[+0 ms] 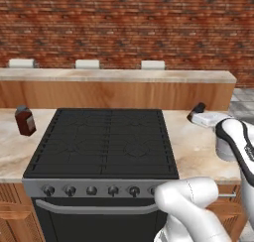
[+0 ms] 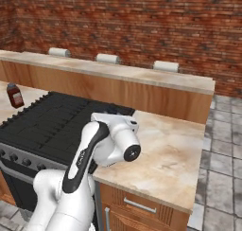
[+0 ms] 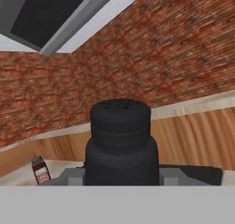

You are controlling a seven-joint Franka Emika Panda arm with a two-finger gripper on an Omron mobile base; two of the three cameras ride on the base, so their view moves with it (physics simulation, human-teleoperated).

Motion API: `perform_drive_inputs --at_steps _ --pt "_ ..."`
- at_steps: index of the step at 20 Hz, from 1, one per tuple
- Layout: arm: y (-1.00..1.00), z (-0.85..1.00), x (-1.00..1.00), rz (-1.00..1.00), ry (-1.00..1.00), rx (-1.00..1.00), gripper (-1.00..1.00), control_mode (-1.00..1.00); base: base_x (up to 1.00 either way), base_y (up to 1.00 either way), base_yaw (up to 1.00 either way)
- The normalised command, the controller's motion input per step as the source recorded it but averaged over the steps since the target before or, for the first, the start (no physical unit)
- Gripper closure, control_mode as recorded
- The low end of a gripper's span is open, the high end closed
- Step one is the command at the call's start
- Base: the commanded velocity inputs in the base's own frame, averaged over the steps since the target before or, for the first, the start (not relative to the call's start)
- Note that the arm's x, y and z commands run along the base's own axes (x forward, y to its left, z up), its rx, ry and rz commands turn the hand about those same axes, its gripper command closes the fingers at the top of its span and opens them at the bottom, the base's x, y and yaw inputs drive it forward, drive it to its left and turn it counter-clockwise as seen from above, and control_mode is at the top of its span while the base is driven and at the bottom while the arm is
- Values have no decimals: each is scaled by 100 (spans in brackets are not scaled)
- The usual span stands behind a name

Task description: Collect the paprika, ketchup, and shaker from the cabinet and place them next to the stove.

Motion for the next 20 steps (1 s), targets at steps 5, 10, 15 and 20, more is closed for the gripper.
perform_drive_inputs --at_steps 5,10,15,20 --pt "-33 -13 18 3 -1 -16 100 -100 0 0 0" --pt "-16 -29 55 7 3 -20 100 -100 0 0 0" --pt "-6 -36 65 14 0 -12 100 -100 0 0 0" --pt "0 -48 60 18 0 -5 100 -100 0 0 0"
